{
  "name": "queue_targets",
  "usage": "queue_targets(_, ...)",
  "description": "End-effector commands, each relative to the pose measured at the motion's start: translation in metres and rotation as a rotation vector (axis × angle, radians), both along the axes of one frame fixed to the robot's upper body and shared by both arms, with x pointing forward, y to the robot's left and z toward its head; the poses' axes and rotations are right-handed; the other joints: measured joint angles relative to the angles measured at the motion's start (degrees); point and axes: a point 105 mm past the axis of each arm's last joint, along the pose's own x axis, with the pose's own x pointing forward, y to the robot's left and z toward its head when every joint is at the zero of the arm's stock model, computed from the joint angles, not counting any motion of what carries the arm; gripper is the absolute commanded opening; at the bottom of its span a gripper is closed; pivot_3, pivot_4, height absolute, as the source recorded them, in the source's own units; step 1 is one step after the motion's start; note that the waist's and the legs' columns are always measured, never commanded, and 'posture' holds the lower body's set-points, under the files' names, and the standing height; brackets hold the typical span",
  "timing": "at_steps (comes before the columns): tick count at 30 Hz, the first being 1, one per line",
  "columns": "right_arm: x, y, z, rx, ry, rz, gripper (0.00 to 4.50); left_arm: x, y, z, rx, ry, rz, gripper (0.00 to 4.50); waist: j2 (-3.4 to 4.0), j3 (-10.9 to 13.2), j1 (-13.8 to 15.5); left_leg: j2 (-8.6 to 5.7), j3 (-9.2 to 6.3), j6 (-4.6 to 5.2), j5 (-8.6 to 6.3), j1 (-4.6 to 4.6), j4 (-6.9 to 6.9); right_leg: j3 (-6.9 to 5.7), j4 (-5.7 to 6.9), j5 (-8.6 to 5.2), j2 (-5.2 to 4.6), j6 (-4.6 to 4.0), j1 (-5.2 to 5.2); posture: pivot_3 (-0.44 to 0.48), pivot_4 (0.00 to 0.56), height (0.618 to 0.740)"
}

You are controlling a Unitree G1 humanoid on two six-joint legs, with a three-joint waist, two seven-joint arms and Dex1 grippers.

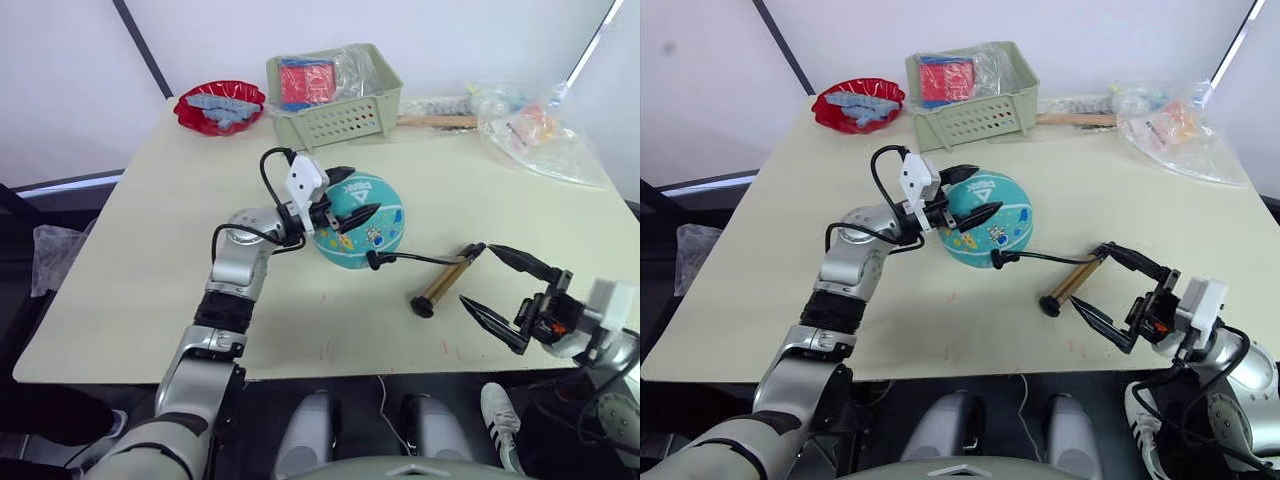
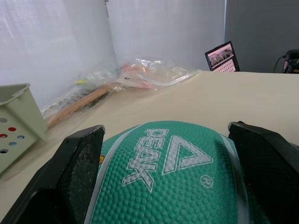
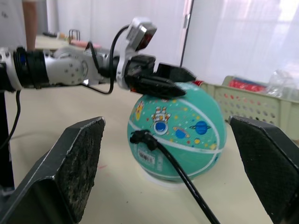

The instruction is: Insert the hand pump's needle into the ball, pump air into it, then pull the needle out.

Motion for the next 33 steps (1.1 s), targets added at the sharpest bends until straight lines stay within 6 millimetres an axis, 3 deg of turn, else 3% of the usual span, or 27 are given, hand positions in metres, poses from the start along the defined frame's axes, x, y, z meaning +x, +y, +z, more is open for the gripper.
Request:
queue_targets(1, 0.008, 0.015, 0.008, -0.045, -0.032, -0.016, 4.45, 0.006, -0.007, -0.012, 0.003, 0.047, 0.05, 4.5, -0.01, -0.01, 0.17, -0.01, -0.01, 0.0, 0.0, 0.0, 0.05, 0.0, 0.07, 0.0, -0.02, 0.0, 0.0, 0.0, 0.15, 0.738)
queue_targets(13, 0.039, 0.068, -0.002, -0.277, -0.05, -0.018, 4.45, 0.01, -0.013, -0.028, -0.006, 0.12, 0.156, 4.5, -0.06, -0.09, 0.79, -0.11, -0.13, -0.16, 0.19, 0.12, 0.25, 0.0, 0.6, -0.12, -0.06, -0.16, -0.01, 0.0, 0.15, 0.738)
queue_targets(21, 0.066, 0.077, -0.015, -0.445, -0.146, -0.131, 4.45, 0.01, -0.014, -0.031, -0.008, 0.141, 0.197, 4.5, -0.08, -0.1, 0.96, -0.19, -0.13, -0.16, 0.21, 0.1, 0.25, 0.01, 0.61, -0.14, -0.06, -0.17, 0.0, 0.0, 0.15, 0.738)
queue_targets(24, 0.075, 0.078, -0.016, -0.553, -0.263, -0.186, 4.45, 0.009, -0.017, -0.032, -0.007, 0.146, 0.201, 4.5, -0.08, -0.1, 0.88, -0.2, -0.13, -0.16, 0.21, 0.09, 0.25, 0.01, 0.61, -0.11, -0.06, -0.13, -0.01, 0.0, 0.15, 0.738)
queue_targets(33, 0.079, 0.082, -0.029, -0.709, -0.442, -0.206, 4.45, 0.008, -0.02, -0.034, -0.002, 0.158, 0.208, 4.5, -0.08, -0.1, 0.86, -0.28, -0.12, -0.17, 0.22, 0.09, 0.24, 0.01, 0.62, -0.2, -0.06, -0.09, 0.0, 0.0, 0.15, 0.738)
